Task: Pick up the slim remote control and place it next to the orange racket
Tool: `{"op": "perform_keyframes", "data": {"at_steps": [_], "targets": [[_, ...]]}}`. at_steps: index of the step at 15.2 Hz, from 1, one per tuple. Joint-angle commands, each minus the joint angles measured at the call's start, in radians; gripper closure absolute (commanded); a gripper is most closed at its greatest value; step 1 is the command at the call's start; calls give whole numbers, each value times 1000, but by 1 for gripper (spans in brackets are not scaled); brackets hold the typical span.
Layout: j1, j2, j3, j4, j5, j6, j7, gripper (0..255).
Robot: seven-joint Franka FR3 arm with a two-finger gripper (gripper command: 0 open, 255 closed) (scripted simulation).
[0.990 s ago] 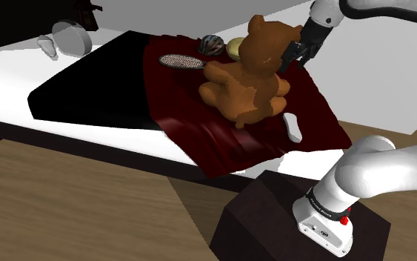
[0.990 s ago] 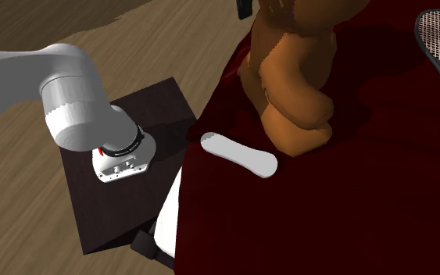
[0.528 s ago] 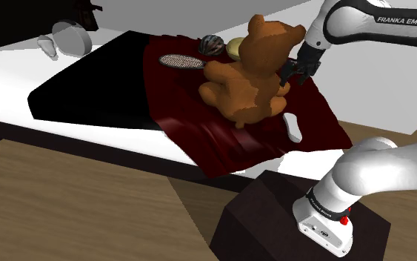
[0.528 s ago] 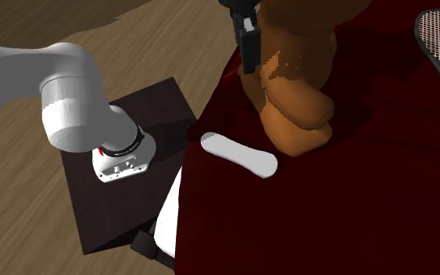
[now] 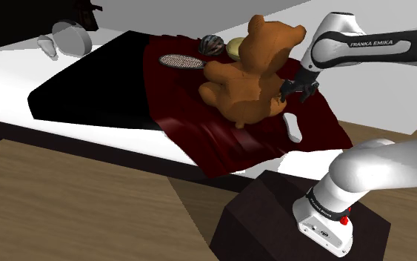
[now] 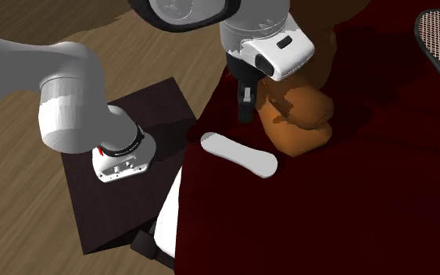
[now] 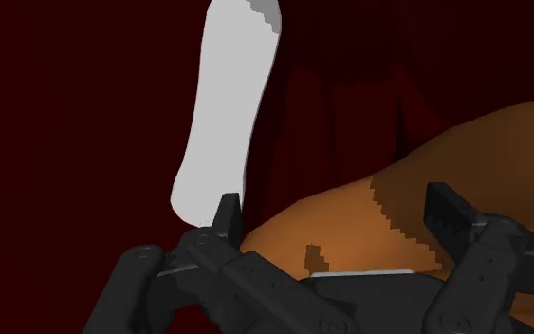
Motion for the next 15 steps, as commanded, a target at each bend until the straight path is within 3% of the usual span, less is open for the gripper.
{"op": "perform_keyframes", "data": {"at_steps": [1, 8, 15], "targets": [[-30, 32, -26, -27, -14, 43, 16, 0], [-124, 151, -100, -115, -52, 194, 84, 0], [-123, 227, -121, -164, -60, 318, 82, 0]]}}
